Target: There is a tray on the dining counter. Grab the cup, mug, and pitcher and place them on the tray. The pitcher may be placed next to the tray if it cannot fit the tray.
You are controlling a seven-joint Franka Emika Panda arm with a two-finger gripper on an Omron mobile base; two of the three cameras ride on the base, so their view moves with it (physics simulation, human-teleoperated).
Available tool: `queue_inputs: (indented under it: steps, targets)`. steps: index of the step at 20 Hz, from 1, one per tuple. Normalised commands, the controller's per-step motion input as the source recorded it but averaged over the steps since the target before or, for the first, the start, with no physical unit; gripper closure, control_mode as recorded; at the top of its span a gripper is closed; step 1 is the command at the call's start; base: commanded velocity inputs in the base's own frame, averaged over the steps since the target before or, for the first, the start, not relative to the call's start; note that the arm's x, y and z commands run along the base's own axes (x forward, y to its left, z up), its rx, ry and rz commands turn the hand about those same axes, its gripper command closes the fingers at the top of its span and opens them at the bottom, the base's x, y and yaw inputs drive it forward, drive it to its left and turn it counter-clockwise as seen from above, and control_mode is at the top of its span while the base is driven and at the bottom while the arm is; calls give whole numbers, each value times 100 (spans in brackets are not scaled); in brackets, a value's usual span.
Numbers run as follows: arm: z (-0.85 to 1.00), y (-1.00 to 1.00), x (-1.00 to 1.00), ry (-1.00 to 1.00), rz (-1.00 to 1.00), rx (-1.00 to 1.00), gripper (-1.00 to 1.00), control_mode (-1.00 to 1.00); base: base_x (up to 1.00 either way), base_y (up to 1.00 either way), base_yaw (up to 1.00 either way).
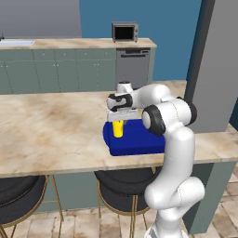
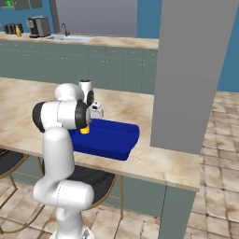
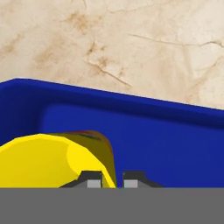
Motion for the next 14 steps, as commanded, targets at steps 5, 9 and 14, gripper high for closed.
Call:
queue_inputs:
  steps: [5,9,14]
  targets:
    - [0,0,0,0,0,0,-100,-100,0,0,0]
    - [0,0,0,0,0,0,-100,-100,0,0,0]
    - [44,-11,0,-1,0,0,-100,-100,0,0,0]
